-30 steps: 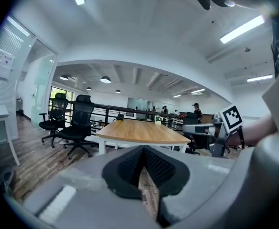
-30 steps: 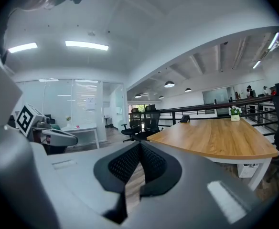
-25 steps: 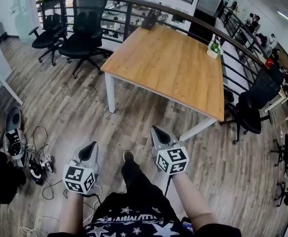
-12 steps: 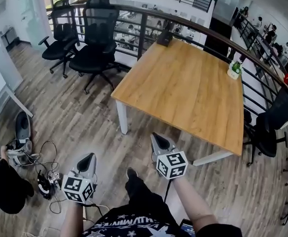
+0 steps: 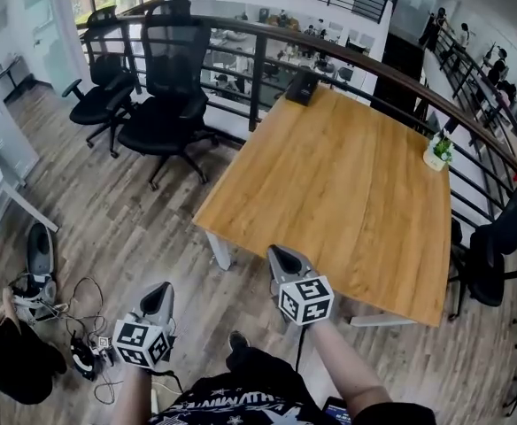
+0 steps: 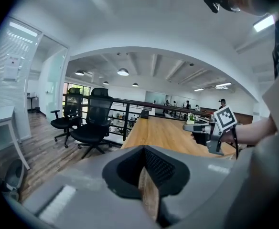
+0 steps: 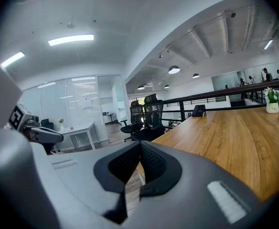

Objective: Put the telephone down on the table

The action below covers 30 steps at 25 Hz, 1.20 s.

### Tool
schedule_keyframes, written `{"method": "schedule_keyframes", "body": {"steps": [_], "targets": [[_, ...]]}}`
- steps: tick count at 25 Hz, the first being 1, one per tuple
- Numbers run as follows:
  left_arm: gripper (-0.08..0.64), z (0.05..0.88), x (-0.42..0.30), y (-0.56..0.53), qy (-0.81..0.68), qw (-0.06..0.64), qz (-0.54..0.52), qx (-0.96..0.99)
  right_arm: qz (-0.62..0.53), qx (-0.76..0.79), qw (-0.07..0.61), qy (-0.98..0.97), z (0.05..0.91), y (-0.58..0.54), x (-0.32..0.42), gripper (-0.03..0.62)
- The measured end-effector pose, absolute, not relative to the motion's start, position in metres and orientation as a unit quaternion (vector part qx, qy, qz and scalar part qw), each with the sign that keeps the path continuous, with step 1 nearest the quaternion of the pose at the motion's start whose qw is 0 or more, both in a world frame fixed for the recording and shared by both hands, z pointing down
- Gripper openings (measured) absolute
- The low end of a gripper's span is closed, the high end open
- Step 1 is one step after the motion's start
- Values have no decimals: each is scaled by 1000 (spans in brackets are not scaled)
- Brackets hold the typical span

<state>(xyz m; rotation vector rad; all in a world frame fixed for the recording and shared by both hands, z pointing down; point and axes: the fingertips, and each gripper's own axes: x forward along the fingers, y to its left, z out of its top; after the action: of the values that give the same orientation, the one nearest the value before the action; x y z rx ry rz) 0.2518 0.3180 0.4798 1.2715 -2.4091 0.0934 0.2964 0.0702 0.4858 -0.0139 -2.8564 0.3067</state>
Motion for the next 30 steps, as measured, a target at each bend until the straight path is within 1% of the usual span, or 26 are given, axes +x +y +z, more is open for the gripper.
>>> {"method": "schedule_keyframes", "body": {"steps": [7,13,19,23,30], "targets": [[2,473,199,270,-865,199,36,460,118,-5,128,-985,487,33,240,3],[2,472,166,248,-861,198,42,466,132,12,118,-984,480,7,220,2],[2,475,114,226,-849,192,35,491,137,51,117,-982,483,-15,194,2],[2,484,63,212,-830,197,30,521,133,99,116,-979,483,-28,167,2],[2,482,-55,181,-787,197,31,583,138,180,116,-967,483,-34,92,2]]}}
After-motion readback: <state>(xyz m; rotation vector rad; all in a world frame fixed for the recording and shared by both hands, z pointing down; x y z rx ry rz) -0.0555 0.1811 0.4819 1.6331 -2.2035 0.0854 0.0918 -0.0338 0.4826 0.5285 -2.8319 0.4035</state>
